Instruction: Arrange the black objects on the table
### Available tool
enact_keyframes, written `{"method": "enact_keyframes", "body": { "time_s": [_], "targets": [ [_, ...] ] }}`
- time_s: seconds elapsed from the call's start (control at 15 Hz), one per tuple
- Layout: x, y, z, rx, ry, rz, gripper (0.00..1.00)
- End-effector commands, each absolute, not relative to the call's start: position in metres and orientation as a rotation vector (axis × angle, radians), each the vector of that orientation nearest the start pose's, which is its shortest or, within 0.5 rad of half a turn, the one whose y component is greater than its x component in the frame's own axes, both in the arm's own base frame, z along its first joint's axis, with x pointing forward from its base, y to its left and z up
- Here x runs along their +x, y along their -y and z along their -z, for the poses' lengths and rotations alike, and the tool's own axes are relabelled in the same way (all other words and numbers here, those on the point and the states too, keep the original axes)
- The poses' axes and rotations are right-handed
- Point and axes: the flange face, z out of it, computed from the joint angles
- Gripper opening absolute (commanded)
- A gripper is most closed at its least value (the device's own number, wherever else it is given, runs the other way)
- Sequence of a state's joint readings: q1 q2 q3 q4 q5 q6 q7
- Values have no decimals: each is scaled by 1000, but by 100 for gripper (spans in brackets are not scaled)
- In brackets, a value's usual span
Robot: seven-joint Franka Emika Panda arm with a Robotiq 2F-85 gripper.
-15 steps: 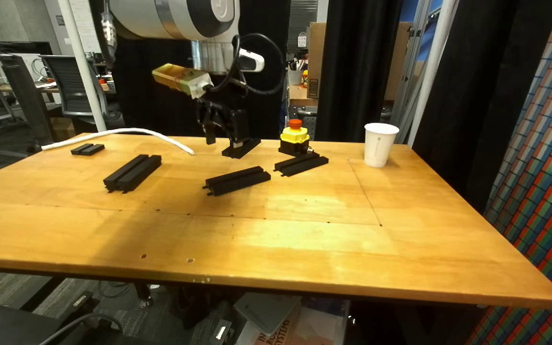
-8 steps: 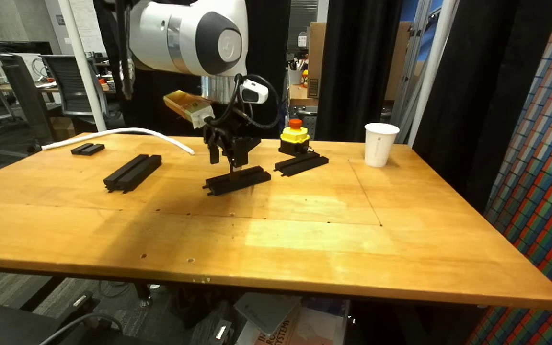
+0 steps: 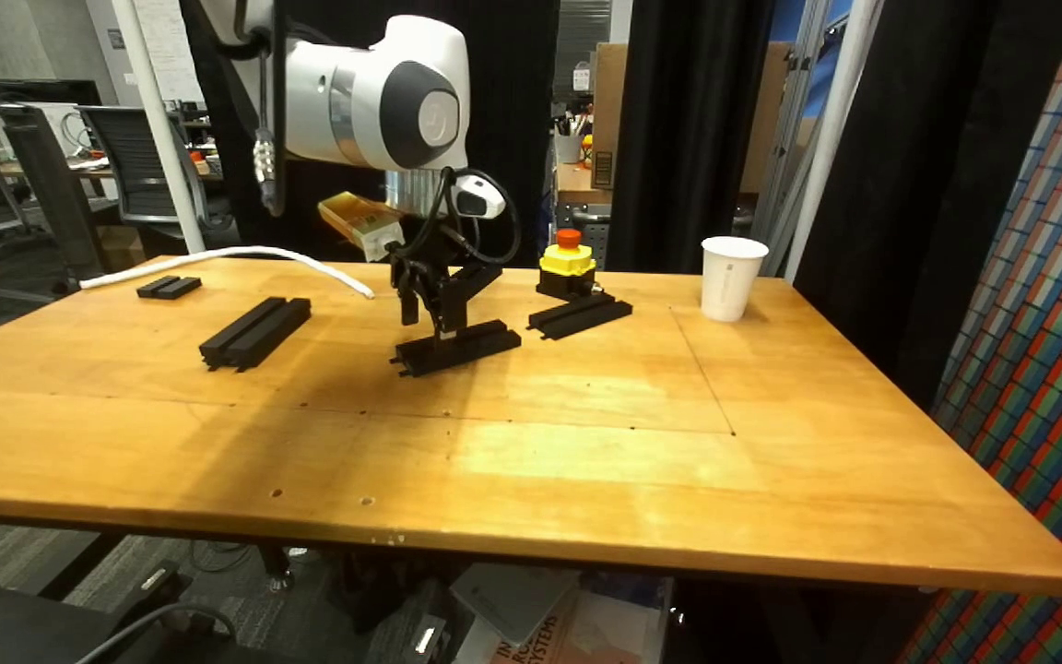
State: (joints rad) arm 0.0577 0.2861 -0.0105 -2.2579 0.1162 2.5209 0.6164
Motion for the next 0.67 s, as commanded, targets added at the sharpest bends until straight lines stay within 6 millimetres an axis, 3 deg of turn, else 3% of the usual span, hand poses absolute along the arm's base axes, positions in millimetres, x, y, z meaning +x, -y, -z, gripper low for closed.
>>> {"method": "enact_keyframes", "body": {
  "time_s": [0.0, 0.53, 0.6],
  "targets": [
    [551, -22, -228, -2903, -1068, -45, 100],
    [552, -14, -220, -2906, -1133, -54, 100],
    [552, -14, -219, -2909, -1130, -53, 79]
  ]
}}
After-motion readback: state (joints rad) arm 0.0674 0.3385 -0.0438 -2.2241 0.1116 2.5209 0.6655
